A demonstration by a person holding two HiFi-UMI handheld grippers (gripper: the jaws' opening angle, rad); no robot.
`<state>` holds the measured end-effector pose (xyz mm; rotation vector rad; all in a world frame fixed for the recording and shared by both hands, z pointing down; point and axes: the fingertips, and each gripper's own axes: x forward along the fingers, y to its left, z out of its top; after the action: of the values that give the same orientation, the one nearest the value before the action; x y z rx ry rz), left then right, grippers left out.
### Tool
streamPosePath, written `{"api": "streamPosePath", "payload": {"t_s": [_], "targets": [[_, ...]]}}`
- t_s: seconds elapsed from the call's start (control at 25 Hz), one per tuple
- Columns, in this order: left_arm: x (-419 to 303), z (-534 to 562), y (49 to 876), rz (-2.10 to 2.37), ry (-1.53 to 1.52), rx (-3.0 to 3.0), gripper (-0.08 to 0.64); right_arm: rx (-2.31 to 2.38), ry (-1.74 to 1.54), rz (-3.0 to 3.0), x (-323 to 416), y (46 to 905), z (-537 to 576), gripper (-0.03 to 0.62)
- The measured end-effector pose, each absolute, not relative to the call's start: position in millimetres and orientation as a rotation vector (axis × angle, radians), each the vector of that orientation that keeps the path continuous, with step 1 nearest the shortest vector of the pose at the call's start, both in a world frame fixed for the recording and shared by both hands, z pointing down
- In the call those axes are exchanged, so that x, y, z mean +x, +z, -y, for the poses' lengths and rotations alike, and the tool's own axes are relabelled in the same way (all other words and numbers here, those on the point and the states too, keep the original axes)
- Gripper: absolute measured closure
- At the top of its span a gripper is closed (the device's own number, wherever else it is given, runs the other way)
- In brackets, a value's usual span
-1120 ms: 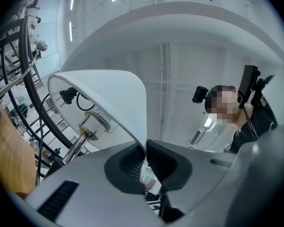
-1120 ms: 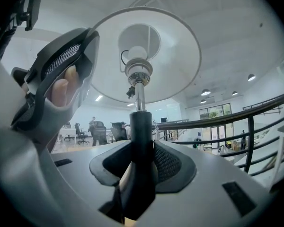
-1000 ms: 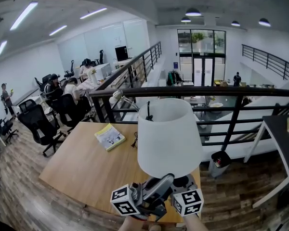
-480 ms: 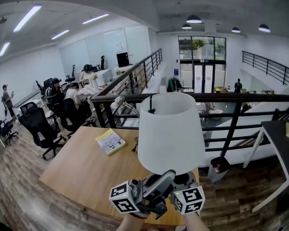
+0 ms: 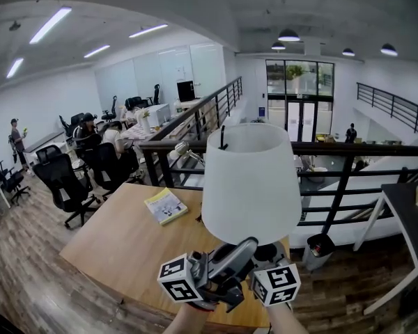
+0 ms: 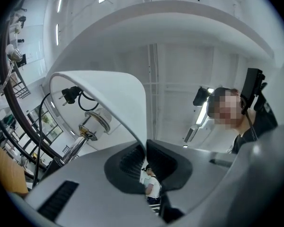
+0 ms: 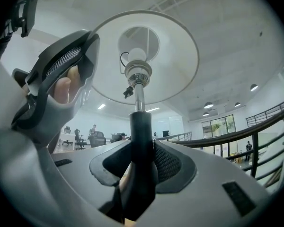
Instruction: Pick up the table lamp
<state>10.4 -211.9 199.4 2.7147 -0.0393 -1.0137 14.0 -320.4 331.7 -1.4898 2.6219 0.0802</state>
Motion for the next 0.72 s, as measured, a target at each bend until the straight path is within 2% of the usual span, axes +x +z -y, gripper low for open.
{"api": "streamPosePath", "payload": {"t_s": [0.72], "targets": [[-5,191,166,0.004,-1.084,2.755,0.543,-1.428,0.183,-2.582,-3,287,310,0.440]]}}
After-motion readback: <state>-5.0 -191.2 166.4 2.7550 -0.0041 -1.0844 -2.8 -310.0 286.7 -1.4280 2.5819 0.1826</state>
